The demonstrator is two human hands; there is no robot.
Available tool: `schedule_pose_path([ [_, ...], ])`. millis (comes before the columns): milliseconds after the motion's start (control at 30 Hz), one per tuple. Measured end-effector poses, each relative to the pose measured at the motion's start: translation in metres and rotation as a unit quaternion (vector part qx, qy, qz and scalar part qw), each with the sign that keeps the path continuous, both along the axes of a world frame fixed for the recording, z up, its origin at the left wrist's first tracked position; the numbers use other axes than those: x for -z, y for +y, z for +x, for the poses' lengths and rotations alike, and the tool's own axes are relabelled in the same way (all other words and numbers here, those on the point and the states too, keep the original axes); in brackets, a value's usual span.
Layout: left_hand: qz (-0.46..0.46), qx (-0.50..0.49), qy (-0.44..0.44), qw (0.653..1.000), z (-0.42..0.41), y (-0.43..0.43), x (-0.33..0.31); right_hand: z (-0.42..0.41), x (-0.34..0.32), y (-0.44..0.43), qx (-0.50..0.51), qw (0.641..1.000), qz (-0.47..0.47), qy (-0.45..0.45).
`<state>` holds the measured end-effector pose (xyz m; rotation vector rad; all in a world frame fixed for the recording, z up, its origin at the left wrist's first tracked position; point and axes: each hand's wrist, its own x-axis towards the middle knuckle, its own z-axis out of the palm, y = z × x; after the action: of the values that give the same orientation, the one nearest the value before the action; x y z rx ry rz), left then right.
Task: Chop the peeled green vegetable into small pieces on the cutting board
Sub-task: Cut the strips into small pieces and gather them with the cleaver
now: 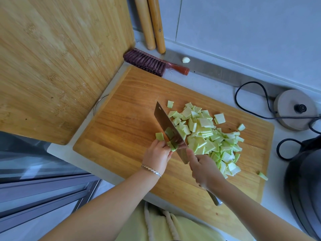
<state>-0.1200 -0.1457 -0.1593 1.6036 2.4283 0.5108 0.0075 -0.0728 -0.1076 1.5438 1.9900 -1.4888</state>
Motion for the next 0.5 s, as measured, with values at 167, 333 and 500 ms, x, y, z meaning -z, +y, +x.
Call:
schedule_pose_path([
  [167,0.018,-0.002,-0.005,1.000,0.000,-0.006,0.000,-0.008,0.006,-0.003,0.006,1.000,0.006,0.004],
  [333,0.028,0.009,-0.005,1.000,-0.003,-0.007,-0.003,0.006,-0.006,0.003,0.065,0.996,-0.048,0.029],
  [500,0.017,0.016,-0.006,1.000,-0.002,-0.006,-0.001,0.010,-0.010,0.001,0.041,0.998,-0.038,0.027],
])
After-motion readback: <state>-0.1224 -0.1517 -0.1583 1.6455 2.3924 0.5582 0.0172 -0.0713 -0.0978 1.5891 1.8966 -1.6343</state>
